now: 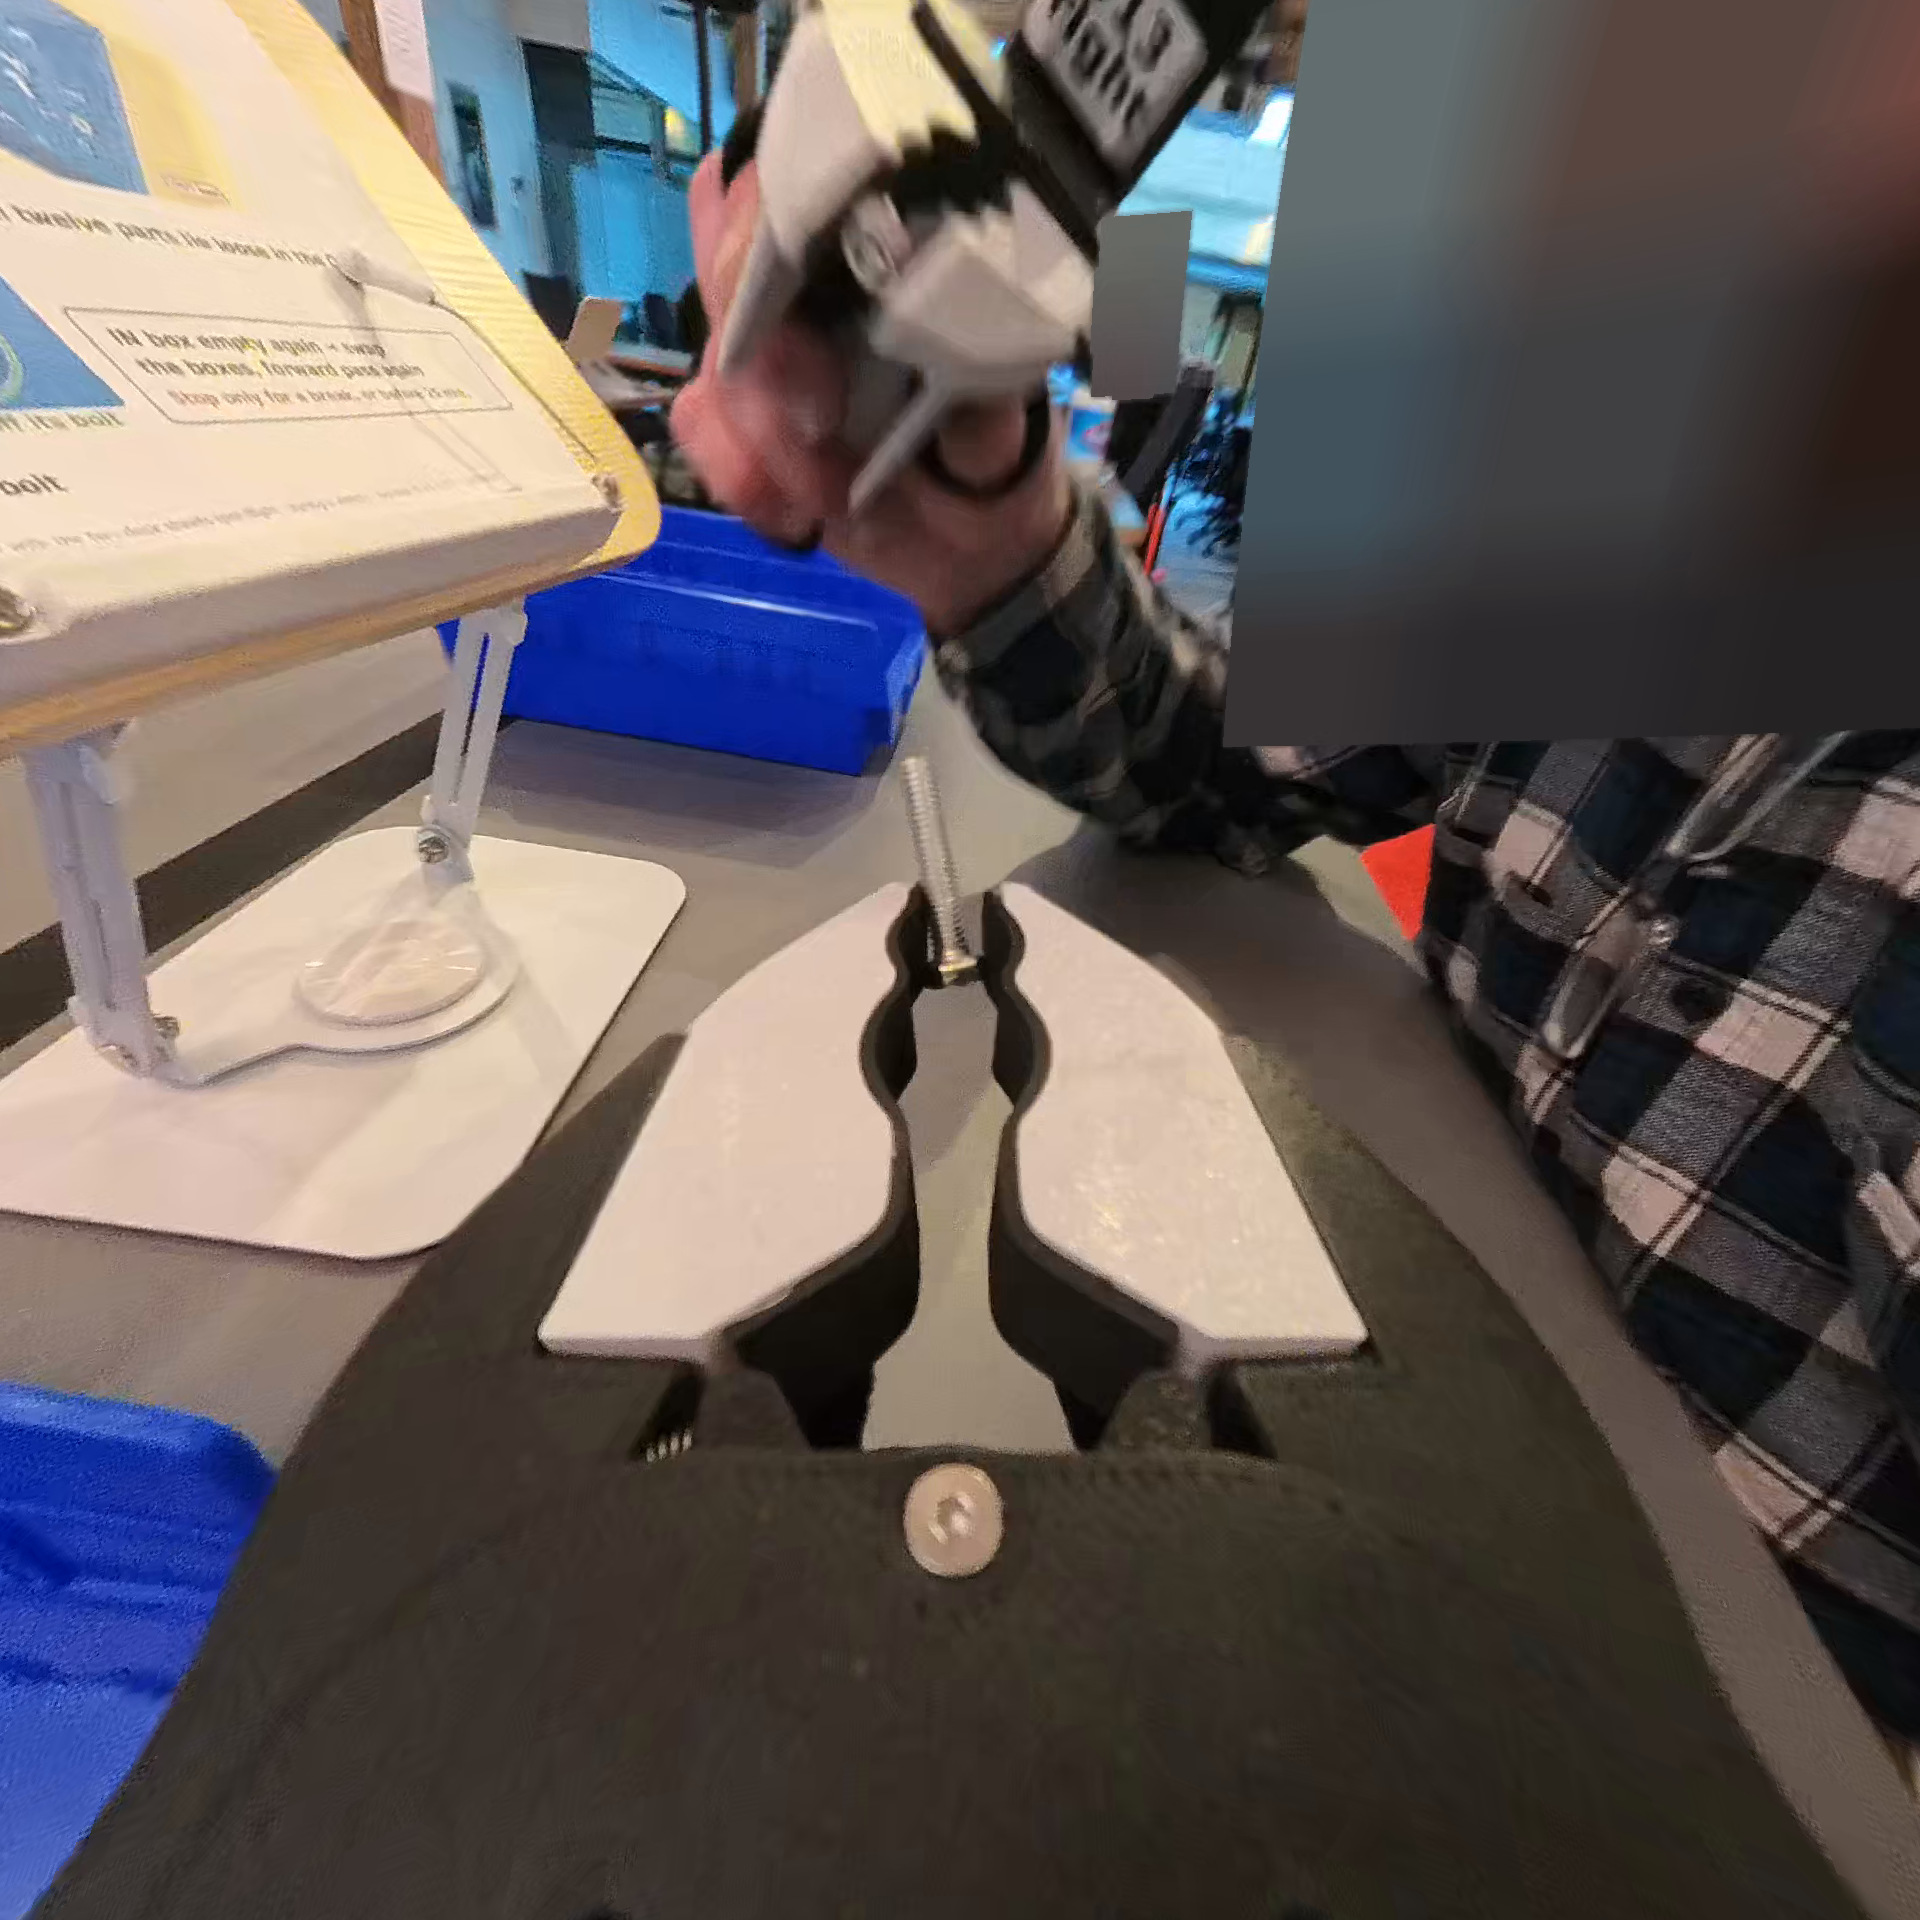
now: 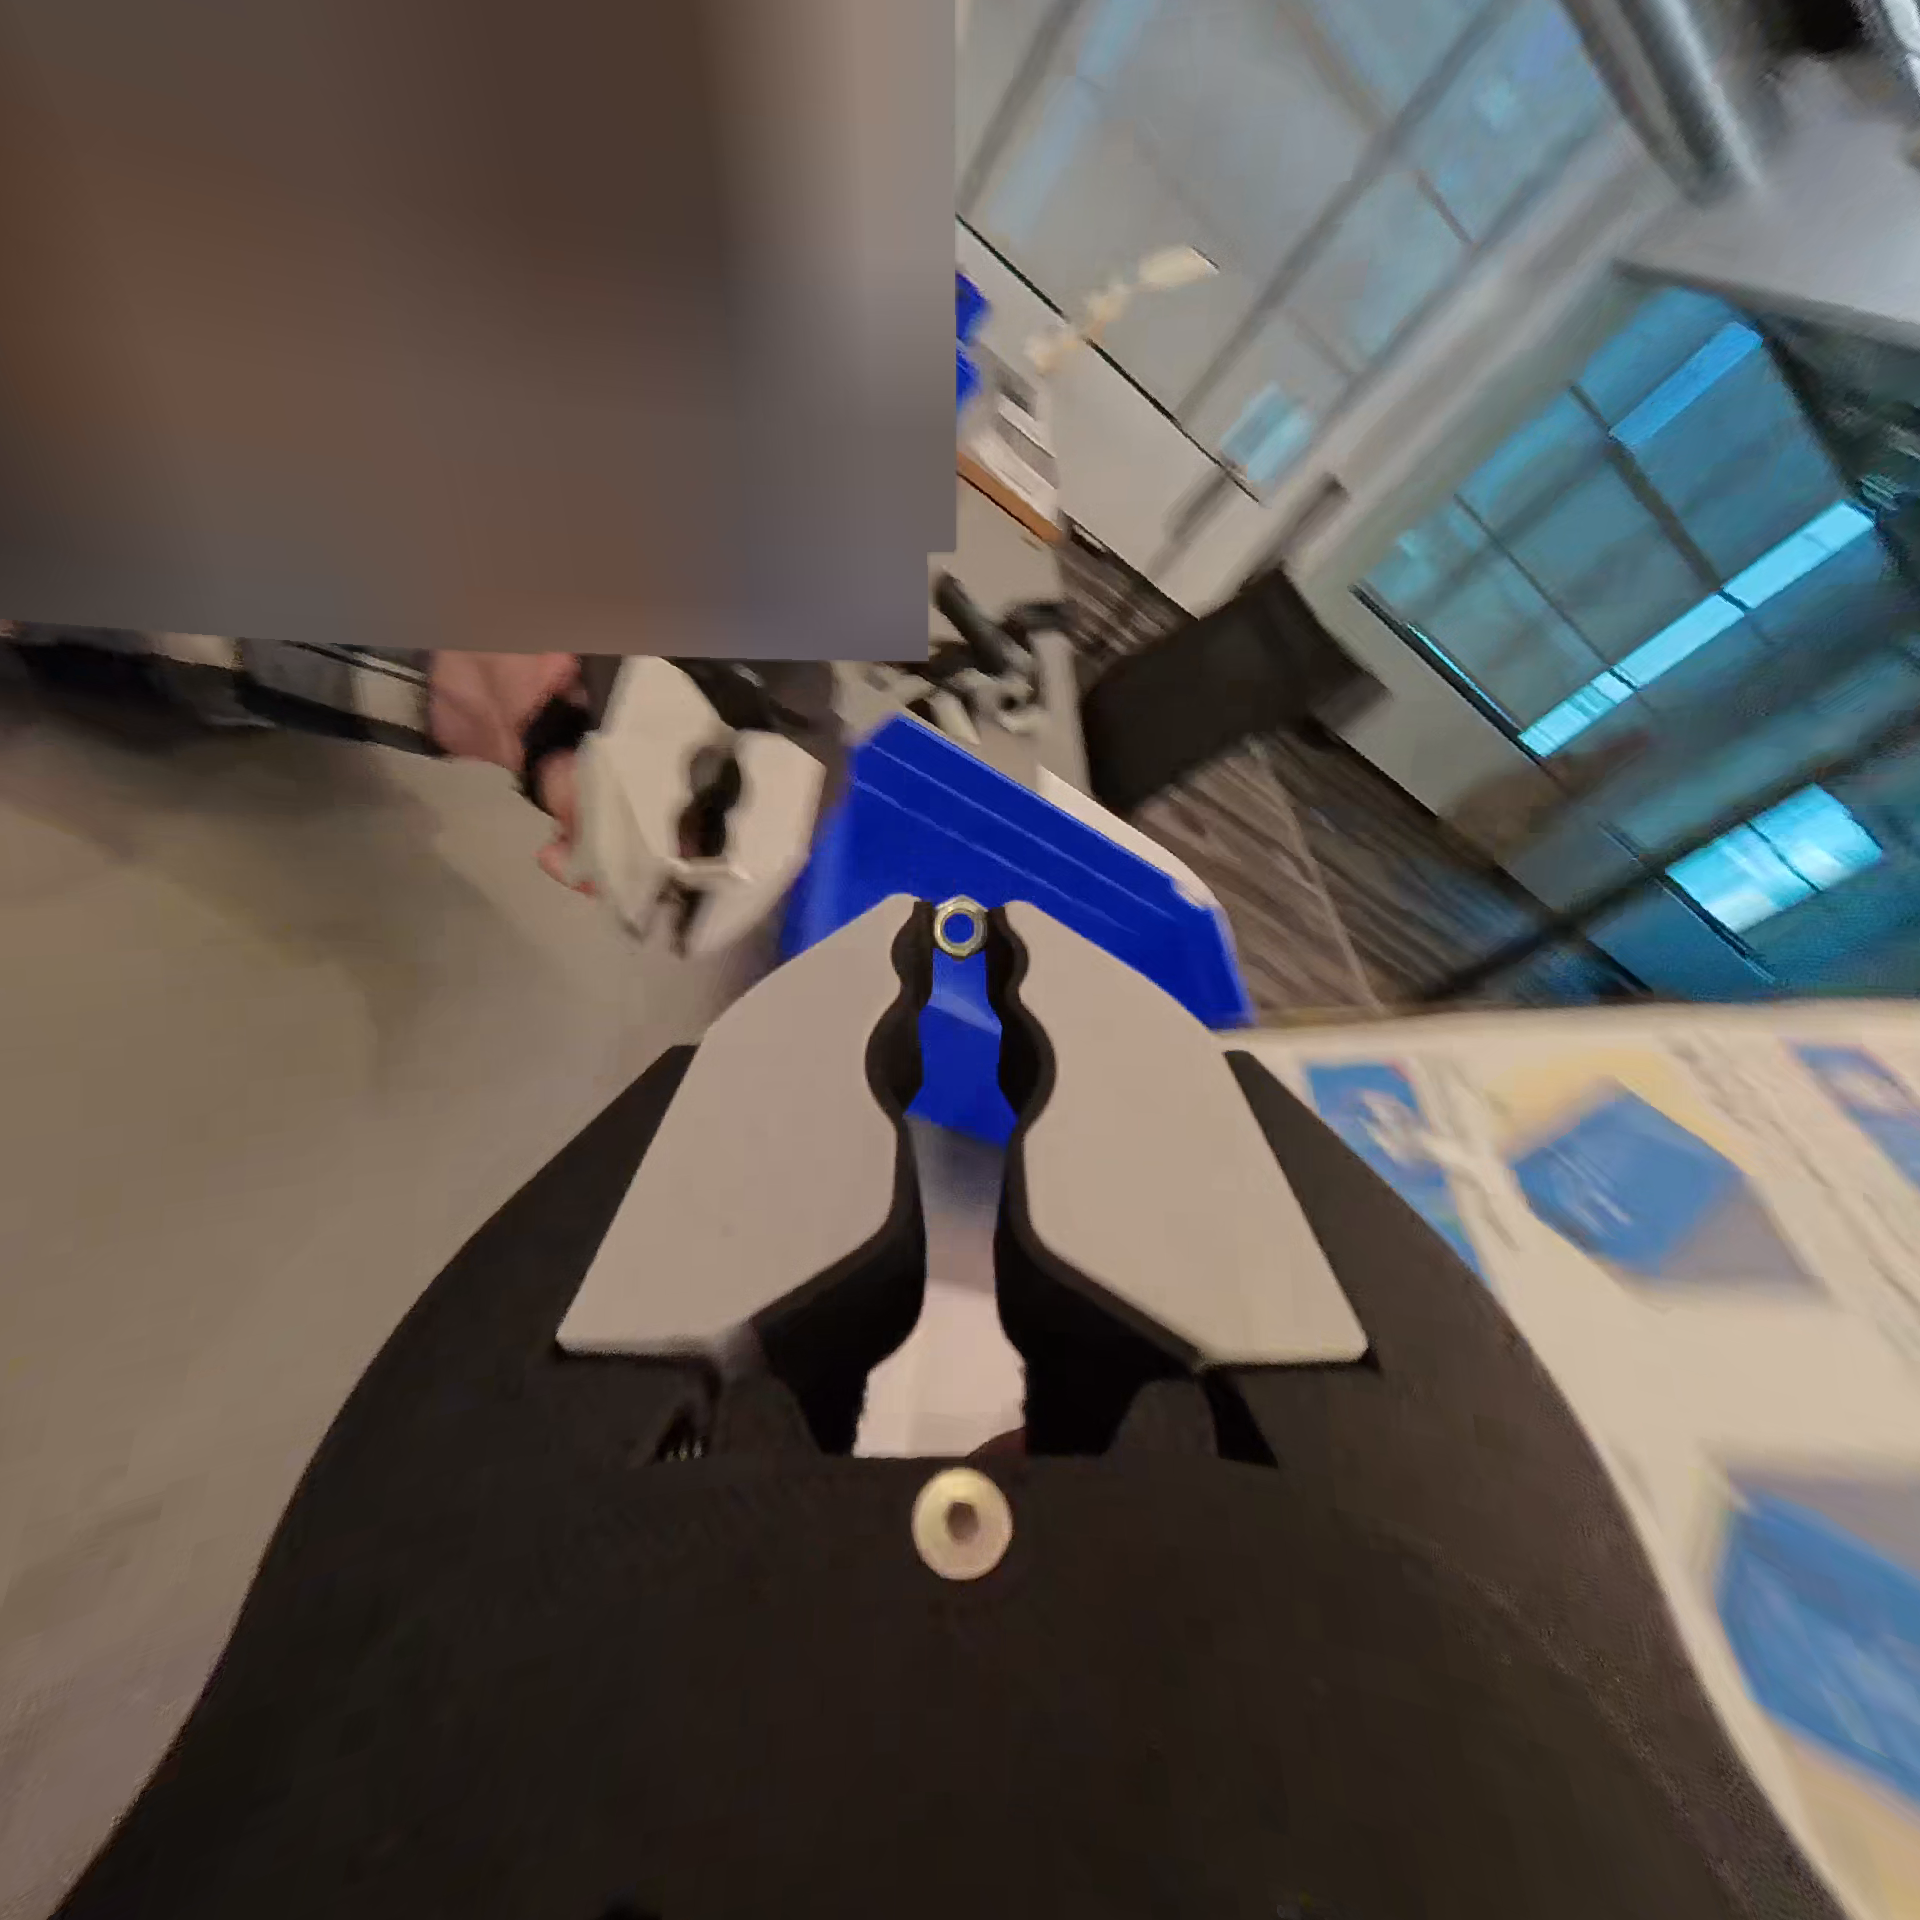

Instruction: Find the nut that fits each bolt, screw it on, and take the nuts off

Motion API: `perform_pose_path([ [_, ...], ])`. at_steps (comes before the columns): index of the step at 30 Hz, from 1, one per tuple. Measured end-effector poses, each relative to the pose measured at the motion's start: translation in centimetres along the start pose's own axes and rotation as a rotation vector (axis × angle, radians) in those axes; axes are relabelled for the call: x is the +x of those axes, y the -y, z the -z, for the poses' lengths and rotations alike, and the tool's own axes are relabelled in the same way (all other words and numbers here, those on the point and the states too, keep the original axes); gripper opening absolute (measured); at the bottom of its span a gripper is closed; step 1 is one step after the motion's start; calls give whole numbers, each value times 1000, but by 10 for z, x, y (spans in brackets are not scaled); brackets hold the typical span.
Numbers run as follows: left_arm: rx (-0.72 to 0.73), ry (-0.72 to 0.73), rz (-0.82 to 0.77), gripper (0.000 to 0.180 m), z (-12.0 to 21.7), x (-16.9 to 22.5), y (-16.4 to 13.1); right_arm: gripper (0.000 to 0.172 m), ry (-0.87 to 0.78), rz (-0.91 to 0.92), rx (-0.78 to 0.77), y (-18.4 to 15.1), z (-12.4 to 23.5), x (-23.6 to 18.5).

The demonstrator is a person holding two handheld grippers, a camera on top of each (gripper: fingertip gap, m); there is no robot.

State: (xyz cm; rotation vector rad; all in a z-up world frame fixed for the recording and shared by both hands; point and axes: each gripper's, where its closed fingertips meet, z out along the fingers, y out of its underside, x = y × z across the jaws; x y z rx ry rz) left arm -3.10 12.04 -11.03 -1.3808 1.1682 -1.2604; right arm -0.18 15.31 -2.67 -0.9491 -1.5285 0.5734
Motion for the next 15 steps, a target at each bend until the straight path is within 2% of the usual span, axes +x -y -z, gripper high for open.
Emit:
perform_pose_path([
  [2,-32,16,-34,10,0,2,-1,10,-168,-36,-95,-11,48,34],
  [5,-8,20,-50,10,-2,5,4,10,-445,-122,-290,-51,148,84],
  [8,-18,59,-57,10,-8,1,5,11,-611,-268,-596,-131,244,101],
  [9,-4,67,-49,10,-11,0,7,11,-647,-323,-651,-157,269,100],
  [12,-3,67,-49,10,-23,2,8,11,-651,-528,-779,-231,310,77],
  [15,-19,77,-47,10,-35,0,5,11,-592,-617,-915,-278,321,47],
])
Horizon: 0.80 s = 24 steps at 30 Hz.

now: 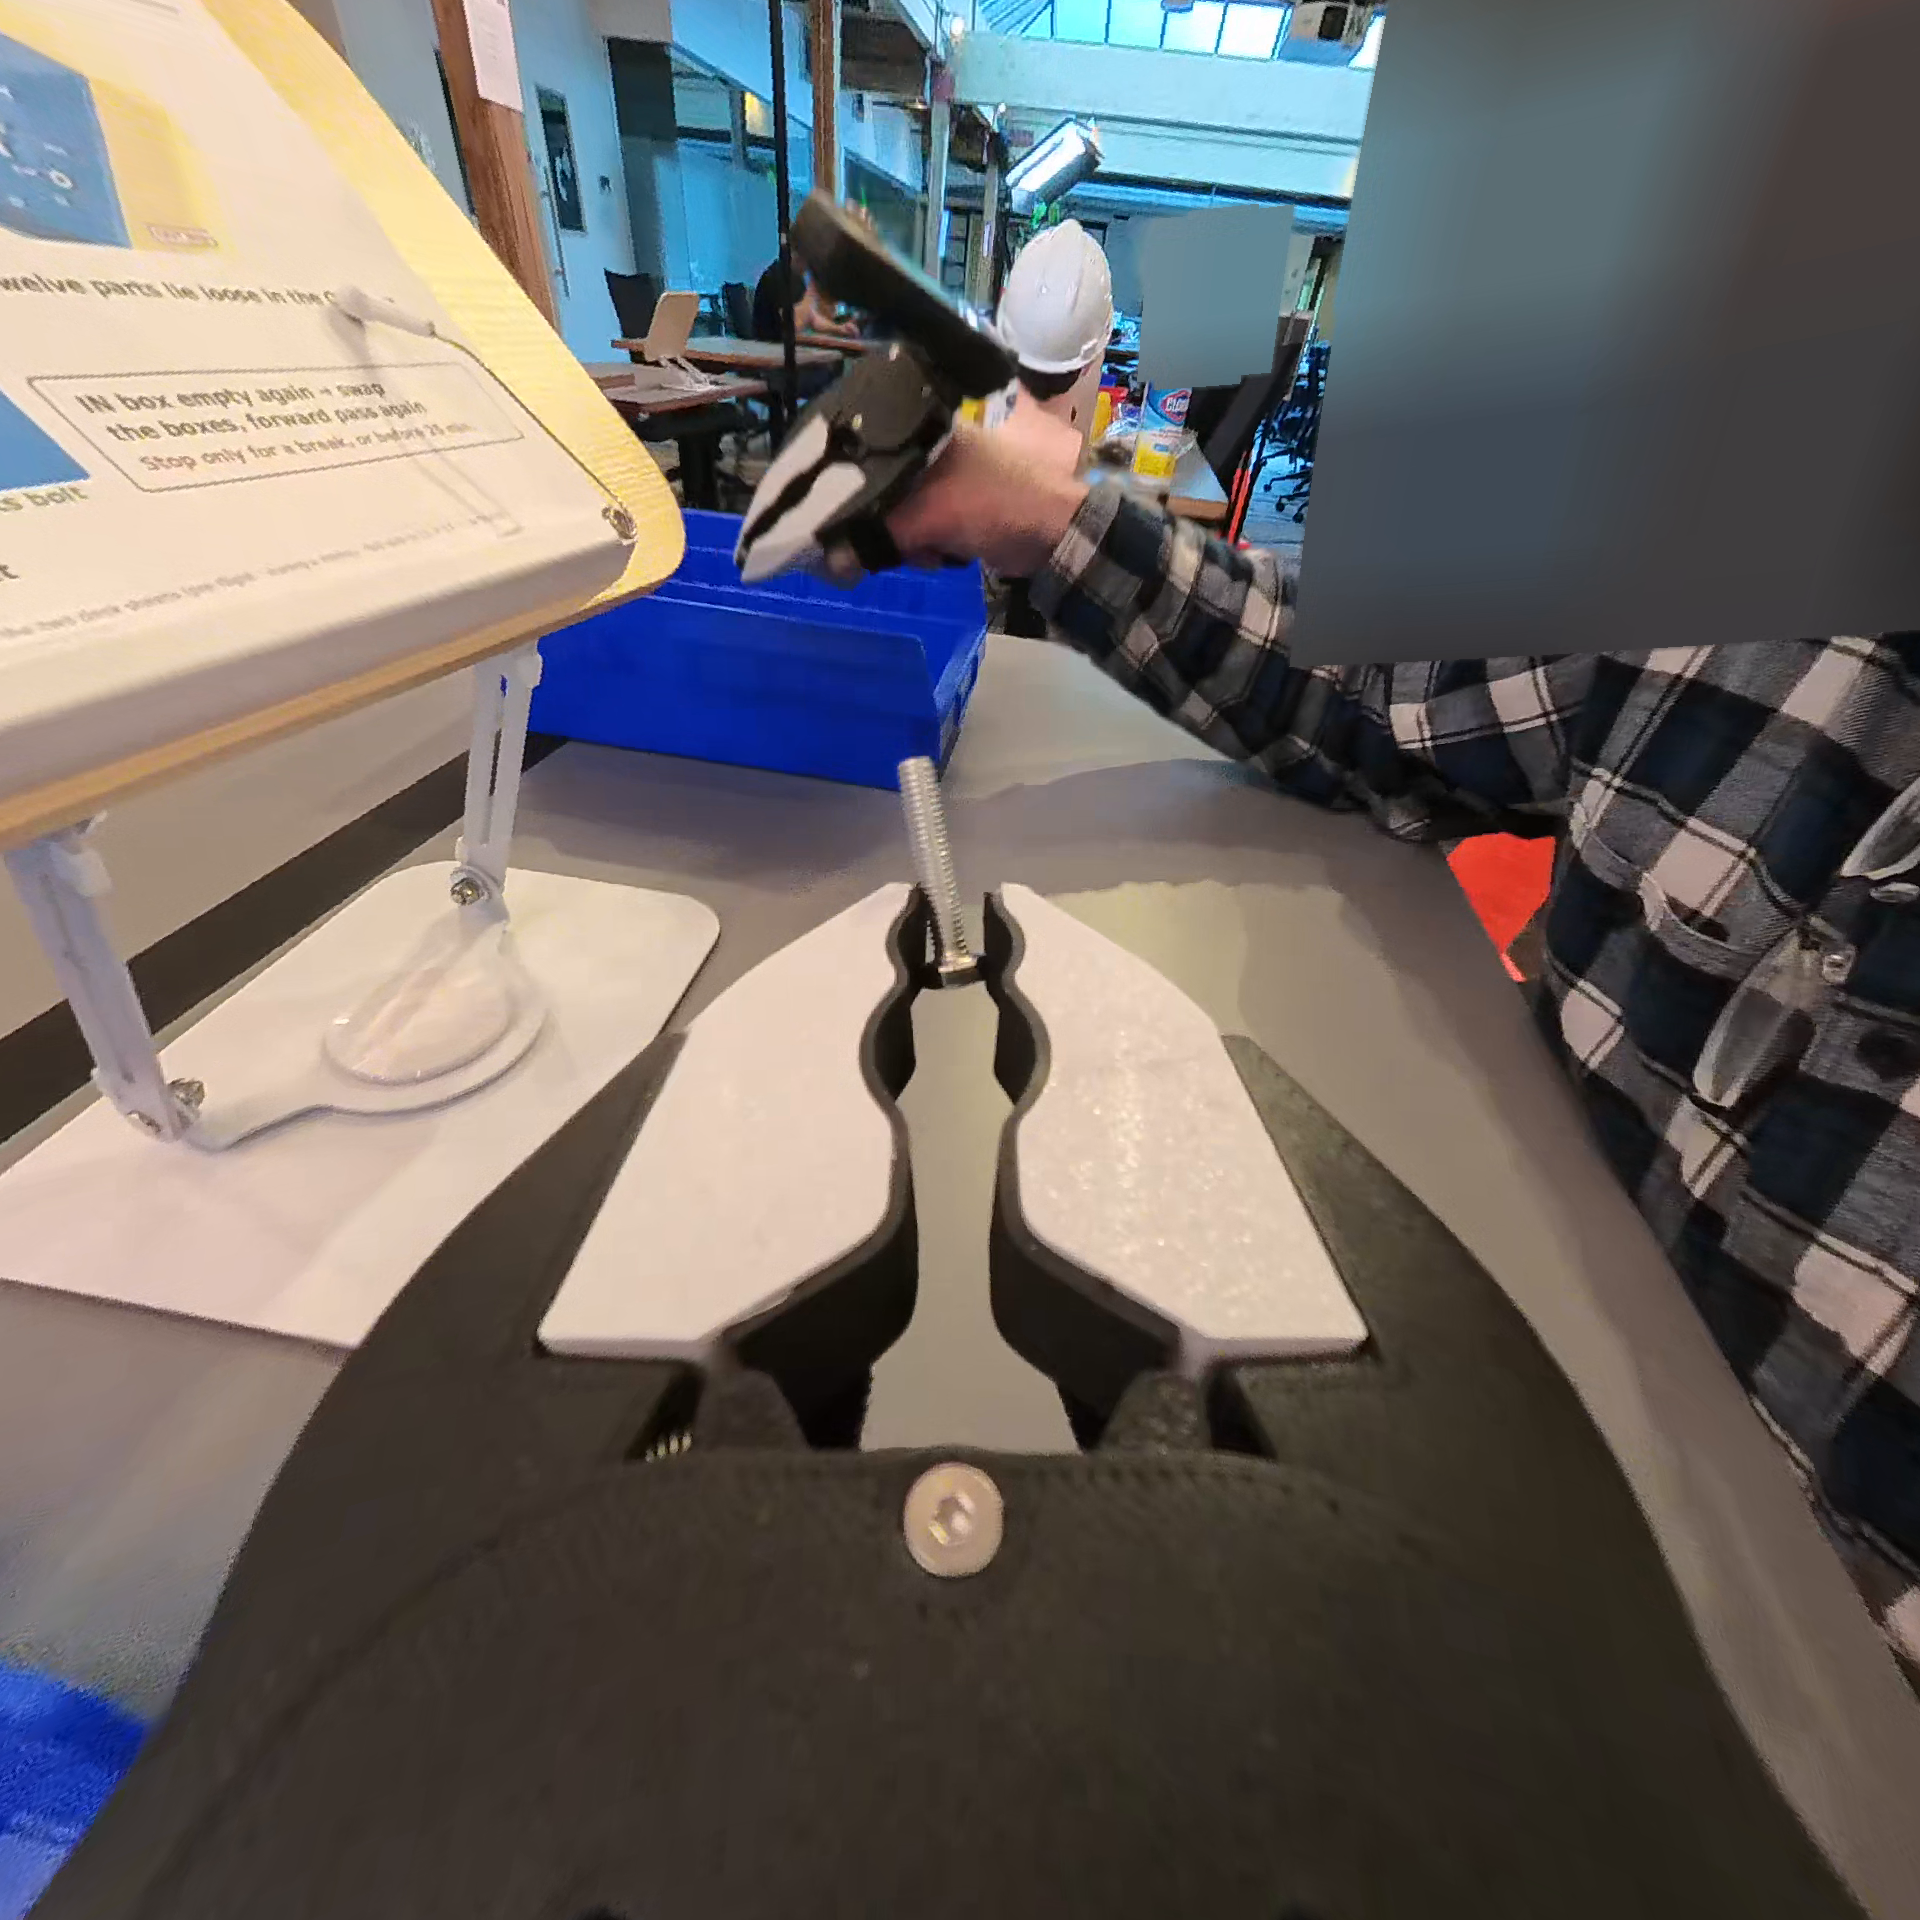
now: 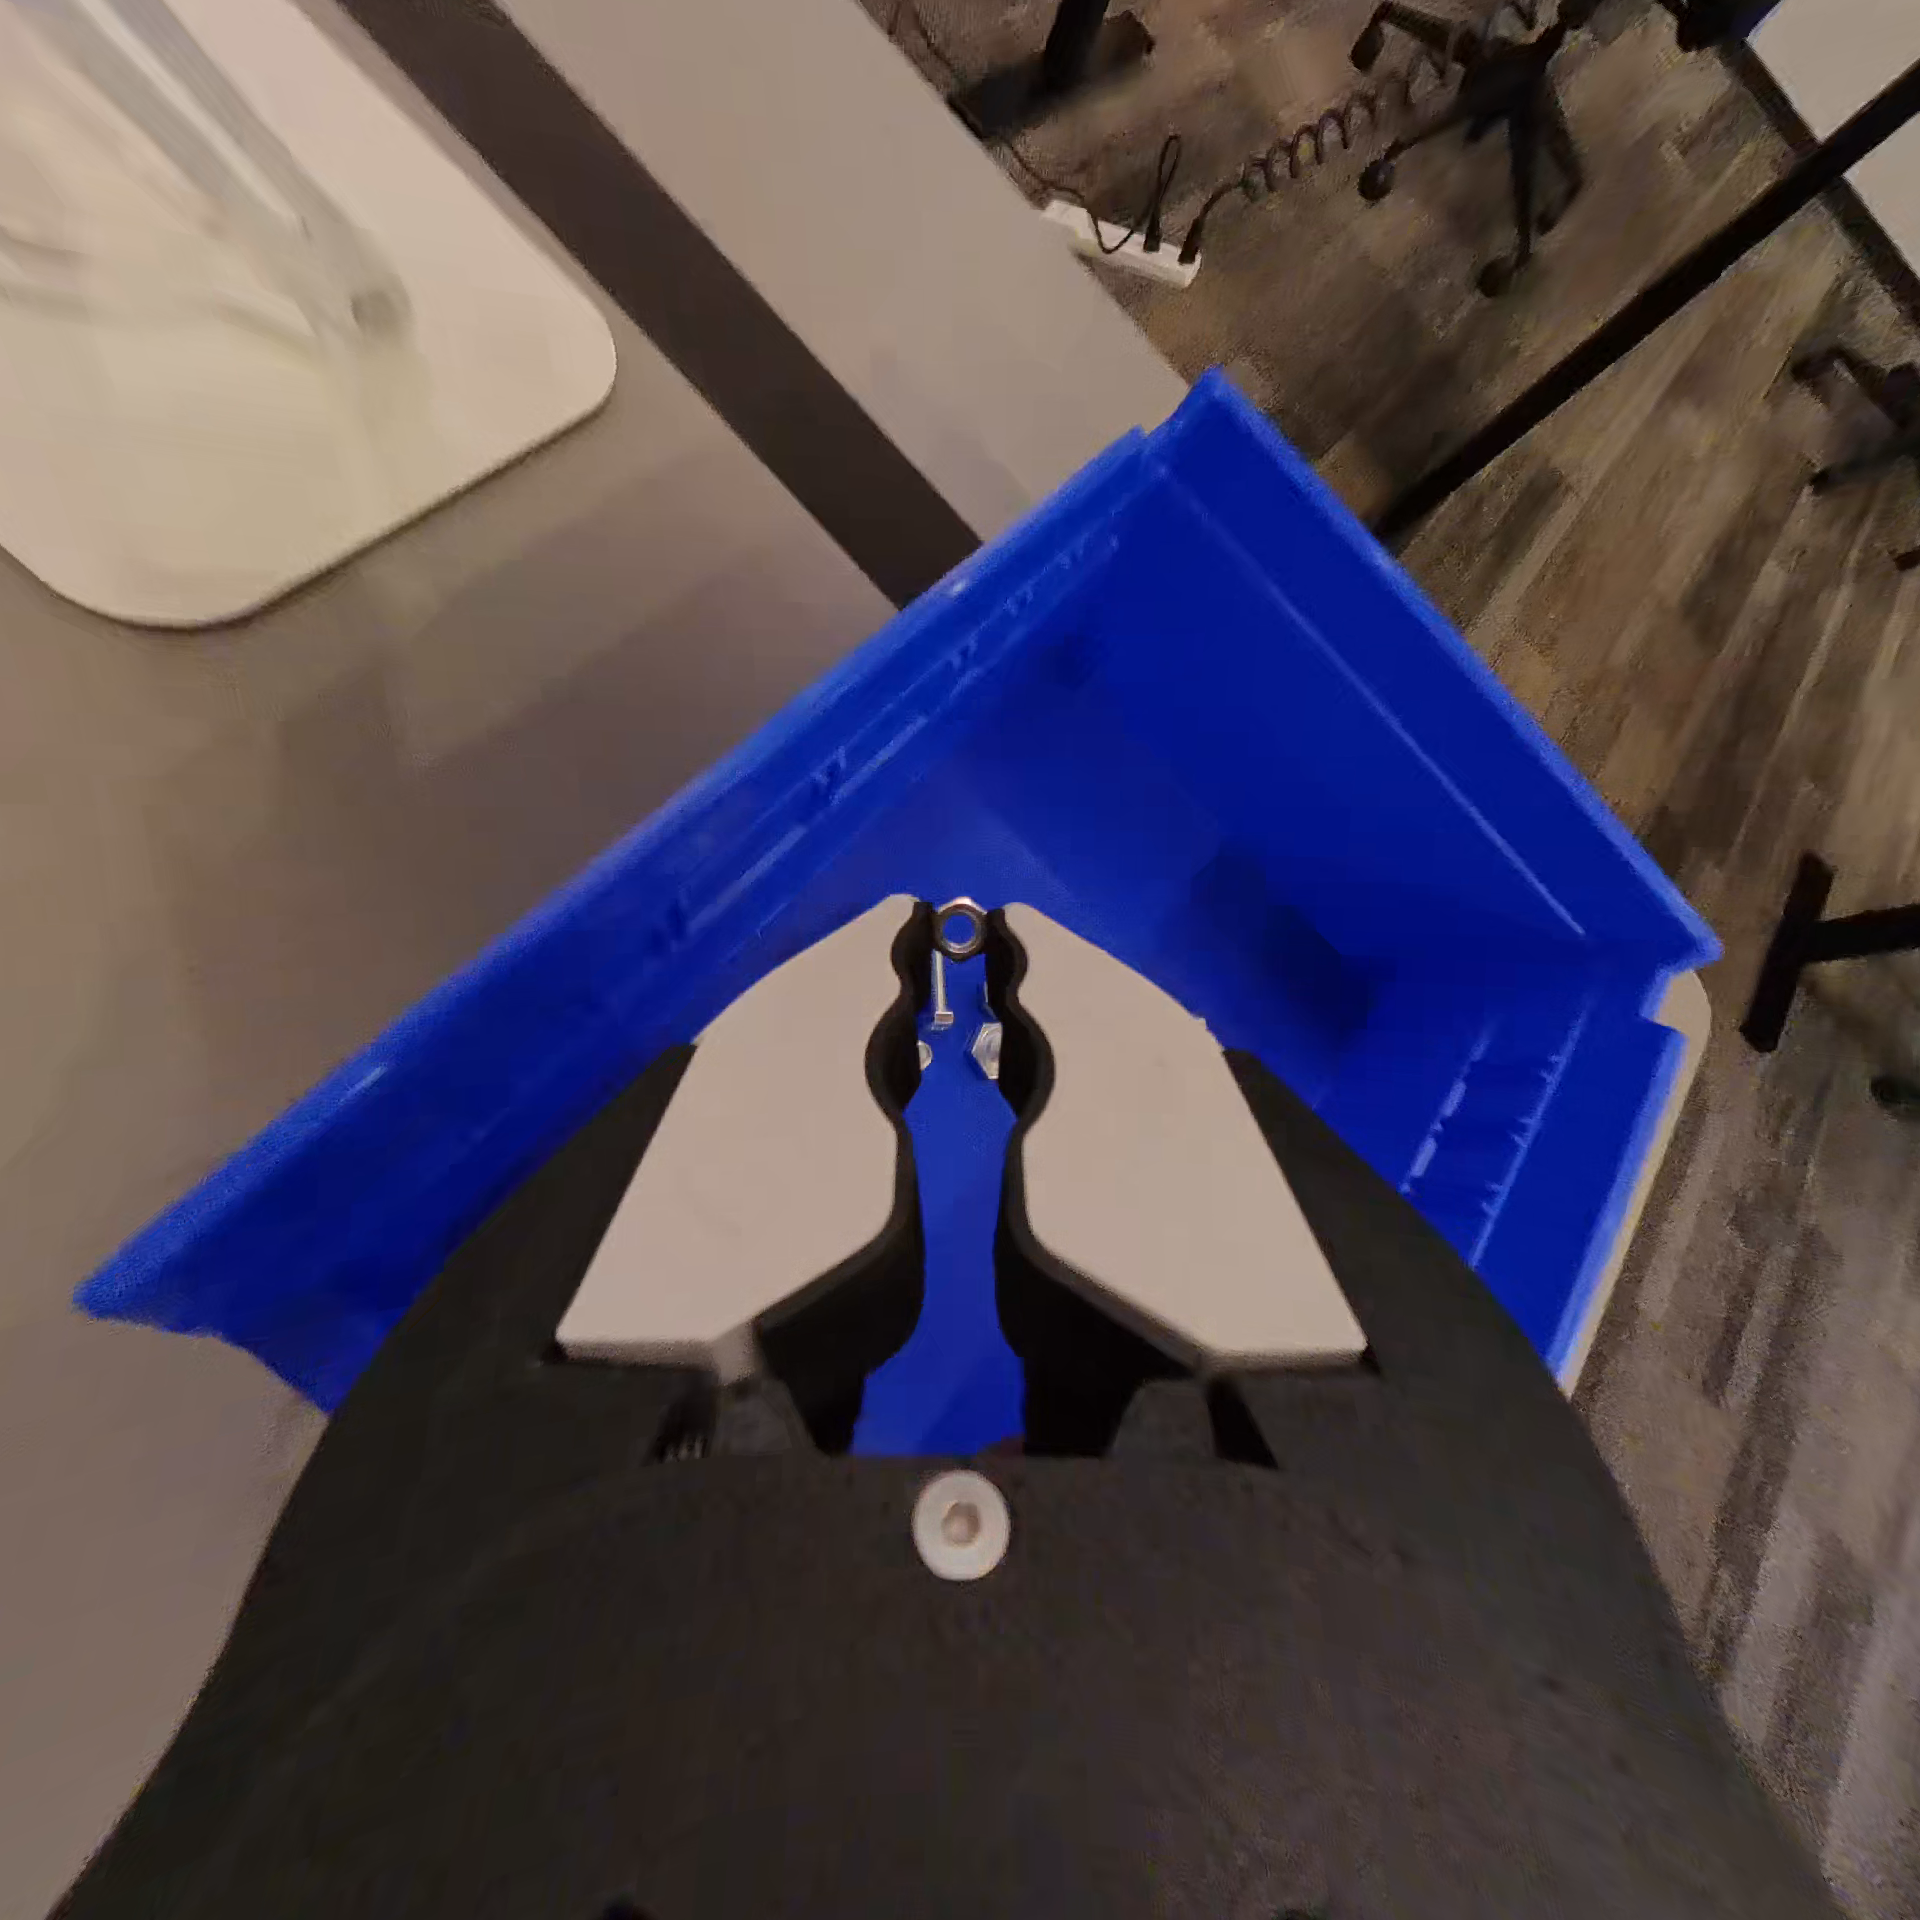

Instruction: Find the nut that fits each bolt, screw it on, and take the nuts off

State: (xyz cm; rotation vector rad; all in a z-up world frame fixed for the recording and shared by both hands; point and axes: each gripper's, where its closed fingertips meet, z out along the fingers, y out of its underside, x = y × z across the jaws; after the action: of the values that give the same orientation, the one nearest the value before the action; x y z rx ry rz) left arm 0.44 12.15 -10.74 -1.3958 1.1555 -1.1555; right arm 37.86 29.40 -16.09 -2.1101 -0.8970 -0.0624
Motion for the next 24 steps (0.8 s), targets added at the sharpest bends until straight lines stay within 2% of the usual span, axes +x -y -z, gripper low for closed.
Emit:
perform_pose_path([
  [5,-19,-13,1,10,-17,3,-3,13,72,-36,-84,-27,-24,-9],
  [6,-18,-7,4,10,-19,3,-3,34,68,-49,-135,-35,-26,-7],
  [7,-19,10,0,10,-21,1,-3,43,49,-50,-174,-40,-27,-3],
  [10,-39,76,-53,10,-27,-2,-4,44,14,-87,-91,-25,-12,3],
  [13,-30,145,-104,10,-35,-5,1,46,-67,-32,-22,0,21,3],
  [14,-35,176,-131,10,-38,-5,2,46,-56,-17,44,16,35,-8],
  [15,-36,211,-166,10,-41,-6,4,43,9,-6,142,39,51,-31],
  [17,-17,261,-231,10,-49,-4,11,37,244,28,402,90,85,-101],
  [19,21,250,-246,10,-59,5,17,35,438,61,606,125,110,-170],
  [22,69,224,-238,10,-71,16,22,33,675,50,753,153,119,-249],
  [24,119,195,-197,10,-74,21,27,33,795,-17,822,168,118,-276],
])
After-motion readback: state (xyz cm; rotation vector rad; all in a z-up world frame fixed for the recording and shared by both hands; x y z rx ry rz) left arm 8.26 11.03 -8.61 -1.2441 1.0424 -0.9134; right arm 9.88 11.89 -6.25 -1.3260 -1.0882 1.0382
